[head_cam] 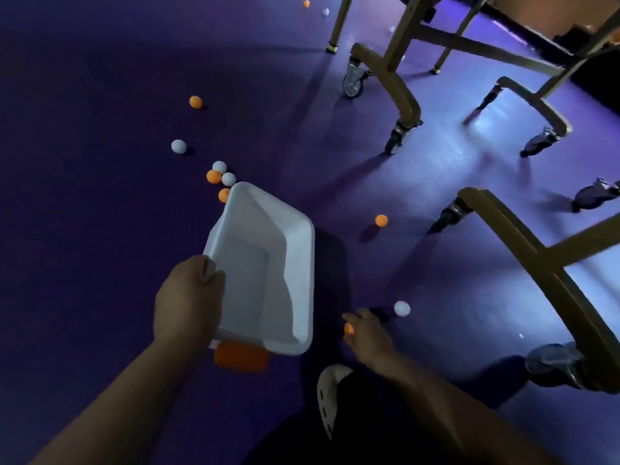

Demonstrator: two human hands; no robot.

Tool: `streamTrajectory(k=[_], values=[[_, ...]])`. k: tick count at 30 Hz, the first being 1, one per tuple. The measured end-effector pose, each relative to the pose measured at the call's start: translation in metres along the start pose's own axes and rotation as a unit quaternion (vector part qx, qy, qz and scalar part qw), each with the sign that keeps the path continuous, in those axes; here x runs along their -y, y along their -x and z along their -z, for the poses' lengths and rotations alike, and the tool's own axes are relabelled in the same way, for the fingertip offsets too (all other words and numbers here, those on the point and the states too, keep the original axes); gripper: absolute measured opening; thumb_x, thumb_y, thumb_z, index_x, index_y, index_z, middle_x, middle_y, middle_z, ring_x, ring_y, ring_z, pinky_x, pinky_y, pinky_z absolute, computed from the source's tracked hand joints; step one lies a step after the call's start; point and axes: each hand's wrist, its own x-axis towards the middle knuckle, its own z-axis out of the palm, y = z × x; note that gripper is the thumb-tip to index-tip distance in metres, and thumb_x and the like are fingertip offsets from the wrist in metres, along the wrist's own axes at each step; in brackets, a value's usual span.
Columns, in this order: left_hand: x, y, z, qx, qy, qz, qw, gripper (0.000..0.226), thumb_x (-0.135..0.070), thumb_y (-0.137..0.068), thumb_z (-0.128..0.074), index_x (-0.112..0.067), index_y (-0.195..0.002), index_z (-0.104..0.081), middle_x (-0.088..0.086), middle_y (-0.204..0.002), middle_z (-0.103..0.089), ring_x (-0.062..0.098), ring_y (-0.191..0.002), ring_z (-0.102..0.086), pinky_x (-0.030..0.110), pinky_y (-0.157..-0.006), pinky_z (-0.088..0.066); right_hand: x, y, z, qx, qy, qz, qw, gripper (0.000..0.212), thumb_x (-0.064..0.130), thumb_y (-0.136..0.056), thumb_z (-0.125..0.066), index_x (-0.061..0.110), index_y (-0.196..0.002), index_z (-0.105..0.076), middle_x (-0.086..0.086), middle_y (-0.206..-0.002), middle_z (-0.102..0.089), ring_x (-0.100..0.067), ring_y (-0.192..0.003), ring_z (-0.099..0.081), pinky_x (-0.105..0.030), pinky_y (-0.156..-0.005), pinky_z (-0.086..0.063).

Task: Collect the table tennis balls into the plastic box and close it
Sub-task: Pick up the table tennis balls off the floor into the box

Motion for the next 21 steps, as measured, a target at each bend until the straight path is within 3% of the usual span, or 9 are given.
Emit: streamTrajectory(k=[3, 6, 7, 9, 10, 12, 15, 17, 21], values=[[0.010, -0.003, -0.015, 0.017, 0.017, 0.018, 1.000, 0.019, -0.014, -0.090, -0.053, 0.001, -0.080, -0.056, 0.016, -0.072, -0.059, 0.027, -0.062, -0.054, 0.031, -0.047, -0.033, -0.003, -0.017, -0.021, -0.002, 0.024, -0.011, 1.000, 0.031, 0.018, -0.089, -0.054, 0.012, -0.120, -0.054, -0.009, -0.127, -0.042, -0.025, -0.113, -0.046, -0.031, -0.087, -0.043], [0.011, -0.003, -0.028, 0.030, 0.041, 0.028, 0.998, 0.017, -0.013, -0.089, -0.055, 0.001, -0.080, -0.055, 0.019, -0.074, -0.059, 0.024, -0.060, -0.051, 0.029, -0.047, -0.034, 0.006, -0.027, -0.020, -0.073, -0.121, -0.042, 0.989, 0.014, 0.010, -0.087, -0.057, 0.009, -0.100, -0.060, -0.010, -0.109, -0.052, -0.024, -0.096, -0.053, -0.018, -0.074, -0.040], [0.011, -0.003, -0.032, 0.034, 0.045, 0.034, 0.998, 0.017, -0.014, -0.090, -0.055, 0.001, -0.082, -0.056, 0.019, -0.076, -0.059, 0.024, -0.061, -0.051, 0.028, -0.048, -0.034, 0.015, -0.029, -0.009, -0.115, -0.213, -0.068, 0.968, 0.006, 0.007, -0.088, -0.055, 0.009, -0.091, -0.059, -0.007, -0.097, -0.056, -0.023, -0.087, -0.054, -0.012, -0.067, -0.039], [0.008, -0.004, -0.040, 0.041, 0.057, 0.049, 0.996, 0.017, -0.015, -0.091, -0.055, 0.001, -0.084, -0.056, 0.017, -0.076, -0.058, 0.025, -0.061, -0.051, 0.027, -0.049, -0.035, 0.035, -0.032, 0.022, -0.225, -0.393, -0.090, 0.887, 0.011, 0.009, -0.090, -0.054, 0.011, -0.079, -0.054, 0.001, -0.077, -0.056, -0.016, -0.072, -0.053, -0.004, -0.056, -0.037], [0.006, -0.004, -0.043, 0.043, 0.061, 0.056, 0.996, 0.018, -0.015, -0.091, -0.055, 0.001, -0.083, -0.055, 0.015, -0.074, -0.057, 0.021, -0.059, -0.048, 0.026, -0.048, -0.035, 0.046, -0.031, 0.041, -0.275, -0.446, -0.078, 0.848, 0.011, 0.011, -0.091, -0.054, 0.011, -0.081, -0.054, 0.005, -0.075, -0.057, -0.009, -0.070, -0.054, -0.002, -0.057, -0.037], [0.001, -0.005, -0.050, 0.044, 0.062, 0.067, 0.995, 0.020, -0.015, -0.091, -0.055, -0.001, -0.077, -0.052, 0.012, -0.069, -0.052, 0.014, -0.056, -0.043, 0.024, -0.046, -0.032, 0.064, -0.029, 0.069, -0.325, -0.482, -0.010, 0.813, 0.010, 0.015, -0.093, -0.052, 0.014, -0.084, -0.056, 0.010, -0.077, -0.060, 0.004, -0.070, -0.056, -0.001, -0.059, -0.038], [-0.004, -0.009, -0.059, 0.047, 0.068, 0.084, 0.993, 0.024, -0.014, -0.090, -0.055, -0.005, -0.069, -0.047, 0.008, -0.064, -0.047, 0.012, -0.054, -0.040, 0.025, -0.046, -0.030, 0.079, -0.030, 0.084, -0.296, -0.440, 0.113, 0.840, 0.019, 0.034, -0.088, -0.048, 0.020, -0.081, -0.059, 0.017, -0.074, -0.062, 0.004, -0.074, -0.058, -0.008, -0.064, -0.042], [-0.007, -0.011, -0.065, 0.052, 0.063, 0.088, 0.993, 0.019, -0.016, -0.090, -0.055, -0.001, -0.077, -0.054, 0.014, -0.070, -0.055, 0.014, -0.058, -0.044, 0.028, -0.048, -0.034, 0.077, -0.038, 0.083, -0.271, -0.409, 0.144, 0.860, 0.032, 0.044, -0.086, -0.042, 0.021, -0.087, -0.064, 0.016, -0.082, -0.063, 0.000, -0.083, -0.058, -0.014, -0.071, -0.045], [-0.013, -0.011, -0.075, 0.047, 0.065, 0.084, 0.993, 0.016, -0.015, -0.090, -0.054, -0.001, -0.082, -0.056, 0.015, -0.075, -0.059, 0.016, -0.060, -0.049, 0.029, -0.050, -0.036, 0.035, -0.063, 0.073, -0.303, -0.442, 0.061, 0.842, 0.016, 0.021, -0.095, -0.047, 0.023, -0.093, -0.064, 0.006, -0.098, -0.064, -0.005, -0.092, -0.058, -0.020, -0.077, -0.044]])
